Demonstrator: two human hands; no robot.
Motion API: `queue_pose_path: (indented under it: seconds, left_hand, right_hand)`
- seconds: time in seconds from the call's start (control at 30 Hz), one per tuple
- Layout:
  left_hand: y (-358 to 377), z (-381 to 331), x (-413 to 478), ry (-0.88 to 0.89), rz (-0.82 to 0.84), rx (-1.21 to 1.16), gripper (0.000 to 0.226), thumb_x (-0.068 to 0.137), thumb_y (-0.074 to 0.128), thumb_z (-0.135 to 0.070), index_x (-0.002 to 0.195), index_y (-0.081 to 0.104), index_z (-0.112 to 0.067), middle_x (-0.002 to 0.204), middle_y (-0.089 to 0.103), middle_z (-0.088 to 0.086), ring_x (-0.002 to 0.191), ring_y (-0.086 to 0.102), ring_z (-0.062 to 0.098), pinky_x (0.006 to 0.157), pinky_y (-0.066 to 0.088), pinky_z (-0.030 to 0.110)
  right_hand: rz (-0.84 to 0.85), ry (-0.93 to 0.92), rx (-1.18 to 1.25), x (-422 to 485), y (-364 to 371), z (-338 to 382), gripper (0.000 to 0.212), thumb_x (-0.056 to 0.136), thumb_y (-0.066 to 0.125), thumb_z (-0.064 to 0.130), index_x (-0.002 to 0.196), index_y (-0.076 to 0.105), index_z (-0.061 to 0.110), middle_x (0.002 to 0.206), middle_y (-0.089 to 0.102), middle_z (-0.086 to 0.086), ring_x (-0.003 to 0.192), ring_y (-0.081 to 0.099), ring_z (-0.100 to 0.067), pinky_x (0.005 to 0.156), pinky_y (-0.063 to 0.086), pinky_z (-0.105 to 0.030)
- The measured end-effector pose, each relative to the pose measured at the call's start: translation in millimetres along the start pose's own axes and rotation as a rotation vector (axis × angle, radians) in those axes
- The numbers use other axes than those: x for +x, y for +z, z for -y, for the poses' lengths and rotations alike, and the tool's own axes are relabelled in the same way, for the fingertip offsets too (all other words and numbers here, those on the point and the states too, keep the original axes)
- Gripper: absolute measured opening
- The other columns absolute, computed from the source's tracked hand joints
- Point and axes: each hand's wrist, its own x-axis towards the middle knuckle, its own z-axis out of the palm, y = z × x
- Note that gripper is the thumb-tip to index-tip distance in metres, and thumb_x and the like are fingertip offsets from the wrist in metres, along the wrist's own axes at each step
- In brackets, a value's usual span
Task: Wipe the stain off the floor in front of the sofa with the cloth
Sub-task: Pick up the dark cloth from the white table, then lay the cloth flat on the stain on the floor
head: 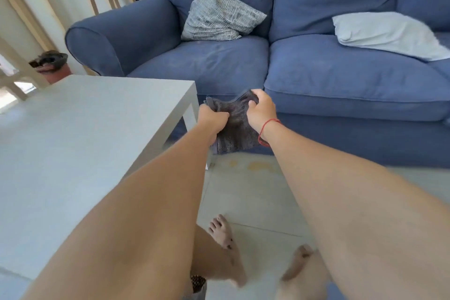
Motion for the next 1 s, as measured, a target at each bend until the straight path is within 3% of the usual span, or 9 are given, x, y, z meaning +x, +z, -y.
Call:
queue_pose_path:
  seconds: [0.1,0.17,0.27,0.4,0.53,0.63,0.77,0.87,1.0]
  left_hand:
    - [24.3,22.5,8.4,0.031,0.009,0.035,0.042,0.089,0.061,-0.005,0.129,0.048,-0.005,0.11,0.057,0.007,0.1,0.054,0.022,0.082,0.045,0.029]
    - [40.3,36.4,15.7,0.072,-0.019,0.091,0.035,0.091,0.056,-0.008,0.126,0.054,-0.008,0.117,0.061,0.008,0.109,0.057,0.027,0.093,0.048,0.033]
    - [64.3,60.3,27.3,0.036,-0.008,0.084,0.023,0.094,0.051,-0.01,0.113,0.062,-0.005,0.104,0.064,0.009,0.106,0.06,0.03,0.085,0.047,0.03]
    - [89.8,88.8,41.5,-0.004,0.025,0.139,0.029,0.094,0.051,-0.011,0.122,0.057,-0.009,0.118,0.063,0.01,0.112,0.058,0.029,0.094,0.045,0.032]
    - [112.1,120.9,55.5,-0.015,0.083,0.208,0.028,0.094,0.051,-0.009,0.122,0.054,-0.008,0.116,0.062,0.01,0.11,0.057,0.027,0.096,0.046,0.034]
    - [128.1,147.7,62.6,-0.061,0.128,0.219,0.028,0.09,0.051,-0.006,0.117,0.057,-0.003,0.103,0.061,0.01,0.101,0.059,0.029,0.091,0.049,0.035]
    - [149.7,179.3,75.7,-0.099,0.202,0.272,0.032,0.089,0.047,0.0,0.119,0.058,-0.001,0.111,0.065,0.017,0.105,0.061,0.033,0.083,0.049,0.032]
    - [161.8,204.1,88.0,-0.175,0.268,0.384,0.037,0.095,0.05,-0.011,0.132,0.048,-0.005,0.126,0.058,0.016,0.118,0.056,0.033,0.096,0.048,0.037]
    - [163.2,237.8,97.7,-0.335,0.331,0.61,0.063,0.099,0.048,-0.026,0.15,0.018,-0.006,0.147,0.038,0.017,0.134,0.039,0.037,0.111,0.035,0.045]
  right_hand:
    - [0.039,0.064,0.023,5.9,-3.8,-33.4,0.036,0.098,0.037,0.007,0.13,0.051,0.018,0.133,0.051,-0.013,0.118,0.051,-0.029,0.089,0.04,-0.027]
    - [0.042,0.106,0.022,11.5,-2.6,-53.8,0.036,0.099,0.036,0.008,0.131,0.048,0.016,0.133,0.05,-0.015,0.116,0.052,-0.03,0.091,0.043,-0.031]
    - [0.022,0.174,-0.003,19.7,3.3,-84.3,0.035,0.1,0.035,0.011,0.131,0.047,0.016,0.132,0.05,-0.016,0.117,0.052,-0.032,0.095,0.042,-0.035]
    - [0.021,0.22,-0.059,30.7,11.3,-122.6,0.033,0.099,0.037,0.012,0.128,0.051,0.016,0.131,0.054,-0.015,0.12,0.05,-0.032,0.097,0.039,-0.034]
    - [0.032,0.277,-0.064,37.6,23.3,-166.2,0.032,0.099,0.037,0.009,0.126,0.053,0.013,0.127,0.058,-0.014,0.116,0.054,-0.031,0.093,0.041,-0.03]
    - [0.056,0.307,-0.097,37.4,35.9,-200.7,0.031,0.098,0.038,0.008,0.124,0.054,0.011,0.124,0.06,-0.015,0.113,0.055,-0.034,0.093,0.044,-0.035]
    - [0.049,0.362,-0.16,42.2,45.6,-241.0,0.028,0.097,0.04,0.008,0.12,0.055,0.009,0.122,0.061,-0.018,0.11,0.056,-0.038,0.091,0.046,-0.04]
    - [0.098,0.475,-0.305,46.7,50.6,-267.7,0.034,0.098,0.039,0.015,0.132,0.041,0.009,0.132,0.052,-0.017,0.118,0.051,-0.039,0.095,0.042,-0.043]
    - [0.252,0.576,-0.575,44.5,52.3,-293.6,0.061,0.097,0.039,0.019,0.15,0.009,0.016,0.154,0.026,-0.011,0.133,0.037,-0.037,0.109,0.027,-0.049]
